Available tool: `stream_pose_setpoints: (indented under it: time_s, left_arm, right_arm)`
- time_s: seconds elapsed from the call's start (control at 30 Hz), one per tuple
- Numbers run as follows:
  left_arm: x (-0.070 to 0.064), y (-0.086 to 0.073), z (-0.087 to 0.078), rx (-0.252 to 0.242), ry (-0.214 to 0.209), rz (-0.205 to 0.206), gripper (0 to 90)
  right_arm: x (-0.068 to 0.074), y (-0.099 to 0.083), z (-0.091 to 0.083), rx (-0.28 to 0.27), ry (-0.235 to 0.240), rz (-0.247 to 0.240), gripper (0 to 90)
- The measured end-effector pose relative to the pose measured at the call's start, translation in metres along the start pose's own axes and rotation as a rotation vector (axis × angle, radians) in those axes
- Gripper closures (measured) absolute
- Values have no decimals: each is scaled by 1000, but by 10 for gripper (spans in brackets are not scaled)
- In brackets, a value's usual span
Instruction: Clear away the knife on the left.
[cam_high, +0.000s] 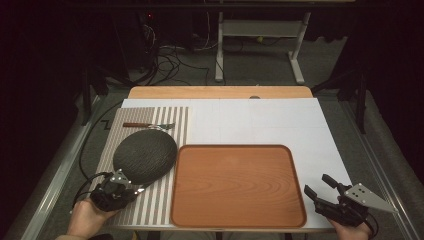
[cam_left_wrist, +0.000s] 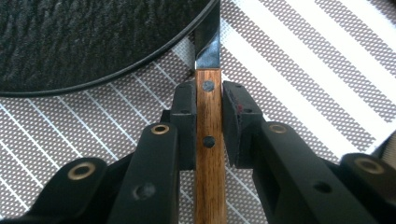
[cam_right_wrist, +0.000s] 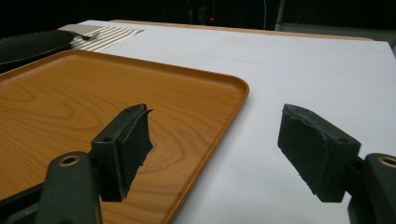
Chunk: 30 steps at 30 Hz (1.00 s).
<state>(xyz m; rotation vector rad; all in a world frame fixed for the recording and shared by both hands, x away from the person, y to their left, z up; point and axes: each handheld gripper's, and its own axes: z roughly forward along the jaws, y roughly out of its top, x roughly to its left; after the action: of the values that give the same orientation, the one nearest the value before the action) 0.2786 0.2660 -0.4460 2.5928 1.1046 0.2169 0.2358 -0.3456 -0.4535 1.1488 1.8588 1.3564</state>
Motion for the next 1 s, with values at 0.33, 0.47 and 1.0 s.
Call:
stream_pose_setpoints:
  time_s: [0.33,0.47,1.0]
  left_arm:
    - [0,-6,-1,-43,-17,-20,728]
    - [-2,-8,-3,-52,-31,-34,728]
    - [-12,-13,-13,-77,-43,-34,728]
  right_arm:
    - [0,0,0,0,-1,0,258]
    - [0,0,0,0,-1,0,258]
    - [1,0,0,-1,5,-5,258]
